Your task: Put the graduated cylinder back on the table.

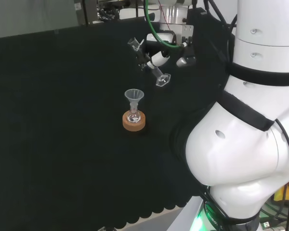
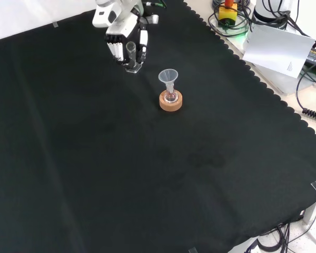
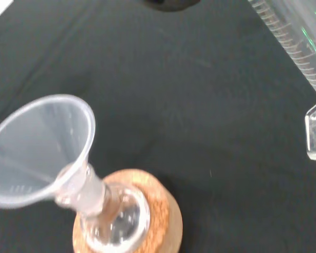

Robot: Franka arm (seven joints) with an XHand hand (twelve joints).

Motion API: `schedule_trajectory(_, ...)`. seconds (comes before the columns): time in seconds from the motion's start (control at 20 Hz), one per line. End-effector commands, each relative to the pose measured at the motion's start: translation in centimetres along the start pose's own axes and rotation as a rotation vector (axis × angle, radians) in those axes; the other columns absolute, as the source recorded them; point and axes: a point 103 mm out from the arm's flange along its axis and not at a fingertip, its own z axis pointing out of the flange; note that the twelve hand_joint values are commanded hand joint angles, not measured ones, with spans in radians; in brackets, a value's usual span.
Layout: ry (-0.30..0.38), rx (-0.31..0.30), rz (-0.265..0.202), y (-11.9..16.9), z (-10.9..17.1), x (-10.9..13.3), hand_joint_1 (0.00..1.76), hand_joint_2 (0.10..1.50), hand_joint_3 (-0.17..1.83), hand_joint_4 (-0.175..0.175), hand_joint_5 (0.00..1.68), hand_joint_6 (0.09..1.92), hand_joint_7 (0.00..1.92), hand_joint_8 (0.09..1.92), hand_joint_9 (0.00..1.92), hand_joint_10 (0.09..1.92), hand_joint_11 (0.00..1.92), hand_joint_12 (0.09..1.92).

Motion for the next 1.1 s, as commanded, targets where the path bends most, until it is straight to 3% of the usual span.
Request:
schedule_trajectory(0.05,0.045,-0.056,-0.065,3.8,0.4,-0.9,1.27,1.09,0.0,-0.175,1.02,0.94,1.04,0.93,1.48,0.09,1.32,0.68)
schedule_trajectory(0.55,0.167,-0.137,-0.116,8.6,1.9,-2.2,1.27,1.09,0.0,-0.175,1.01,0.95,1.04,0.94,1.47,0.09,1.32,0.69)
schedule_trajectory(1.1,0.229,-0.18,-0.135,12.3,4.0,-3.1,1.26,1.1,0.0,-0.175,1.0,0.97,1.02,0.97,1.45,0.09,1.3,0.69)
